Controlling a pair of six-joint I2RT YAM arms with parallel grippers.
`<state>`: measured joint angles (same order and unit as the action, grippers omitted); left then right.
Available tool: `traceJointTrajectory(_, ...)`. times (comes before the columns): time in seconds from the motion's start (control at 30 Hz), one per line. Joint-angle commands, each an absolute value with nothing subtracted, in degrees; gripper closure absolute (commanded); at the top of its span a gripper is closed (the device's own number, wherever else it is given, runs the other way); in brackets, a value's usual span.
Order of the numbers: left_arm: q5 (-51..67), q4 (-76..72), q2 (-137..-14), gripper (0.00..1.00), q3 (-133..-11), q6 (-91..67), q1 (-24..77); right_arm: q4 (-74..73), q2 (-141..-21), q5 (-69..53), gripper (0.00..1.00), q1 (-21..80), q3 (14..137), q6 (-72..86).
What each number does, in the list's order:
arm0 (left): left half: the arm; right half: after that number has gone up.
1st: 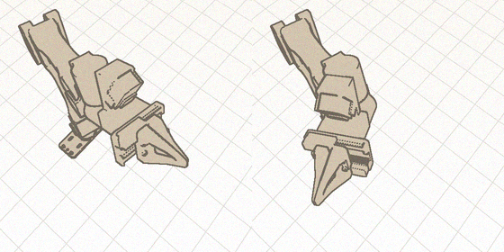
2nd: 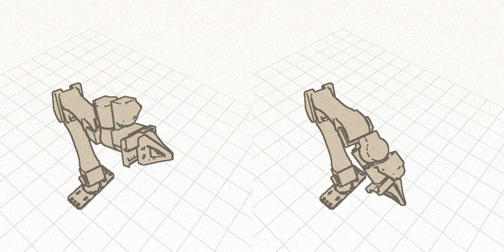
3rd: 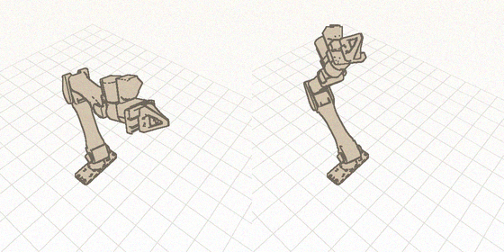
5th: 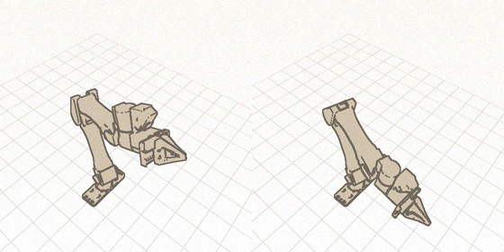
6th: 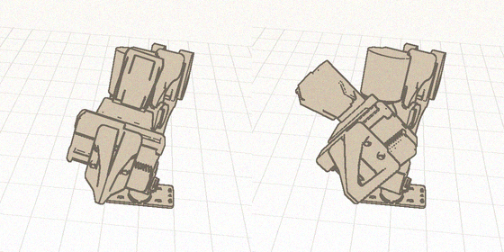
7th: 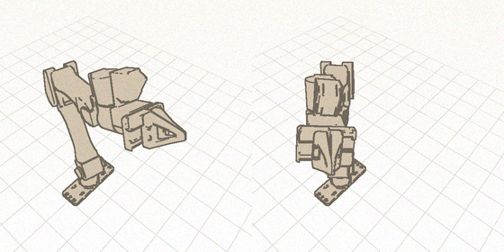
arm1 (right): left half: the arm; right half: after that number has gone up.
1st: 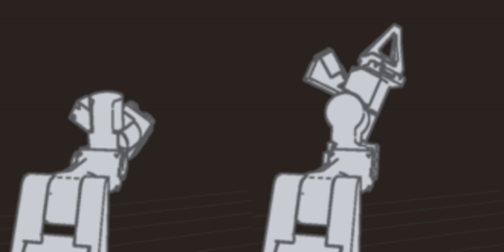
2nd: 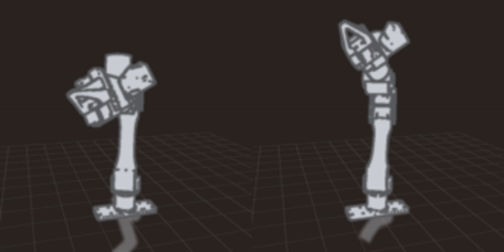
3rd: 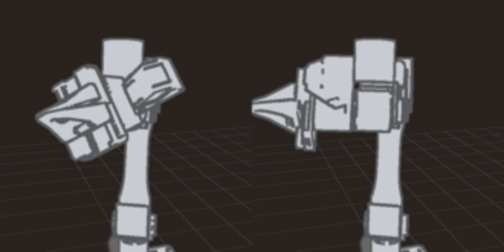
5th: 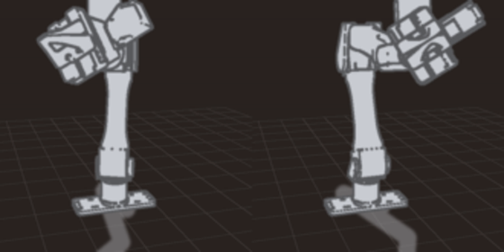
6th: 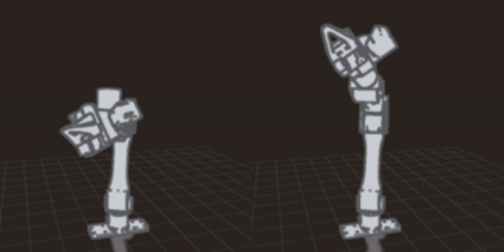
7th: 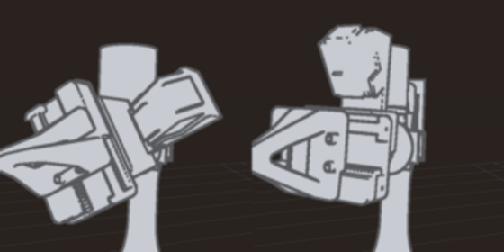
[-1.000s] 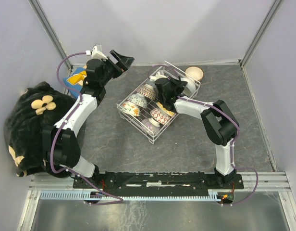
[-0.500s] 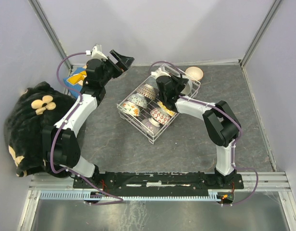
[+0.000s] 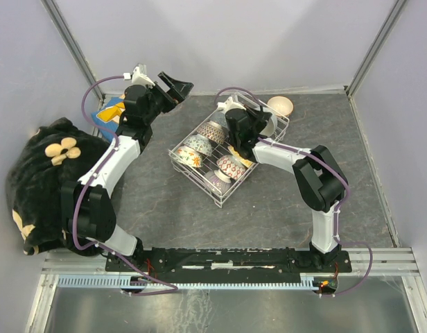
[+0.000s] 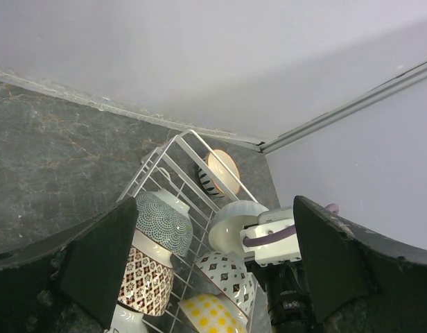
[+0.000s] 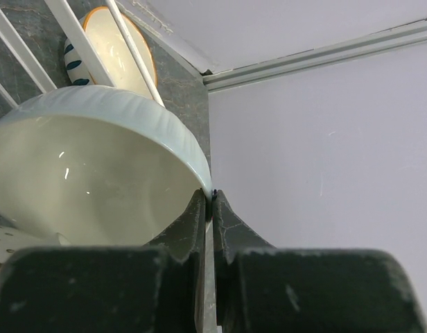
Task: Unload the bowls from the dish rack
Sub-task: Pick up the bowl from the dish rack.
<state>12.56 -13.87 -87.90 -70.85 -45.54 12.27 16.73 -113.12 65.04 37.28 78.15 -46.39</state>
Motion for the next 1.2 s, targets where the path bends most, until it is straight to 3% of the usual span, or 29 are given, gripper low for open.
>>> traceJointTrajectory(0.0,13.27,-17.23,-85.95,0.01,-70.93,-47.10,11.95,21.62,-111.06,67.04,0.95,37.02,82.04,-47.21)
traceJointTrajectory(0.5,12.56,-16.99,-85.03,0.01,-71.11,-46.94,11.98,17.95,-110.86,65.30,0.99,34.48,86.21,-45.11)
traceJointTrajectory(0.9,12.31,-16.10,-86.25,0.01,-73.85,-47.02,11.87,-19.46,-108.37,47.42,0.99,25.06,107.46,-13.01)
traceJointTrajectory(1.17,12.43,-15.47,-87.08,0.01,-74.77,-47.06,11.92,-34.93,-113.45,34.88,0.99,14.36,123.70,1.44)
